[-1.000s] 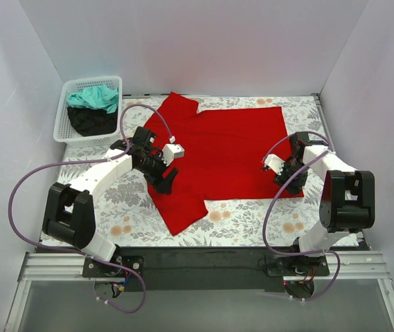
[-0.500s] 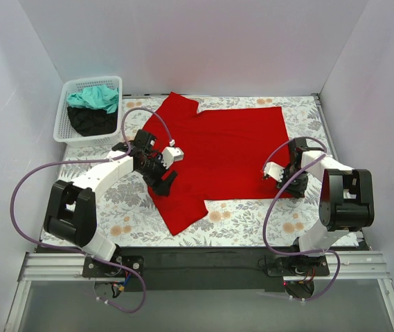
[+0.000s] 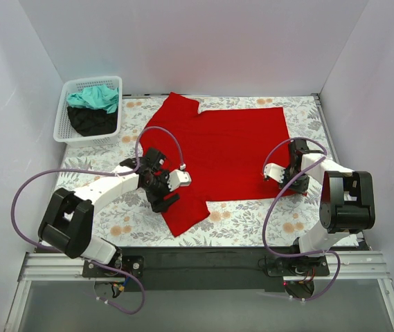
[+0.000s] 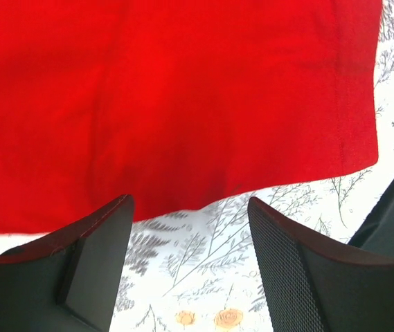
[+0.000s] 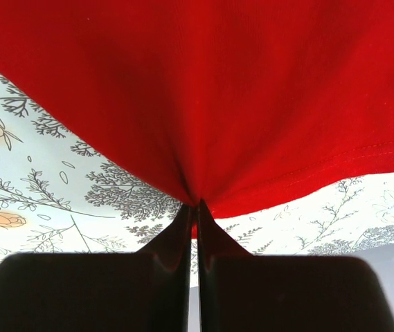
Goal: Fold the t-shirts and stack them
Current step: Fold the tshirt
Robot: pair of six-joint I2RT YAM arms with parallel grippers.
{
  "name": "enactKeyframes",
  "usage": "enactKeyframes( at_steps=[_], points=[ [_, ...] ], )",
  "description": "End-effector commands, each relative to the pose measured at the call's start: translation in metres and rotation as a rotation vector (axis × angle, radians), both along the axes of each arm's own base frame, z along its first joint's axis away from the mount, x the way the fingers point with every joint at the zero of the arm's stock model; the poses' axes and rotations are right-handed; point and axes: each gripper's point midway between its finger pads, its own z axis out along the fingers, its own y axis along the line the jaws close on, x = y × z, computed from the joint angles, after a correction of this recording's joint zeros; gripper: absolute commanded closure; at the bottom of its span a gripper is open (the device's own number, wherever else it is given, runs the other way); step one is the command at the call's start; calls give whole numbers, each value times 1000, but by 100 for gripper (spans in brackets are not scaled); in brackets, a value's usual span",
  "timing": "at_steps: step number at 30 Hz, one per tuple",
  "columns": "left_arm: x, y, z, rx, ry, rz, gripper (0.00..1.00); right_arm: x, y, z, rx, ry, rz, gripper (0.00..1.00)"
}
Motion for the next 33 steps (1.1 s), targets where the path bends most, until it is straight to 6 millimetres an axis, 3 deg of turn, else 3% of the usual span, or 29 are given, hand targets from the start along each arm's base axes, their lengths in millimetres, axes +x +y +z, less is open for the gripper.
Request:
enactKeyframes(
  at_steps=[1,6,9,11,12,15,19,24,30,33],
  points=[
    [0,0,-4,34,-93,-63,35,-16,5,-19,37,63,6,99],
    [-3,-6,-19,61,-112,-82,39,-16,4,-20,32,65,4,99],
    [-5,3,-38,114,-113,-80,44,-14,4,-18,33,59,2,99],
    [-13,14,-49,155,-106,-96,53,-15,4,-18,33,60,2,99],
    [-16,16,-50,164,-104,-105,69,-16,3,-17,29,58,2,99],
    [-31,30,-51,200,-77,-110,87,-23,3,-15,25,61,2,99],
    [-53,42,-35,204,-52,-147,100,-45,6,-16,43,92,-2,99],
    [-69,34,0,116,-26,-162,100,-69,12,1,84,103,-11,99],
    [-54,23,37,68,-90,-127,100,-70,17,30,112,51,6,99],
    [-38,20,48,61,-108,-105,100,-57,13,41,126,43,-28,99]
  ],
)
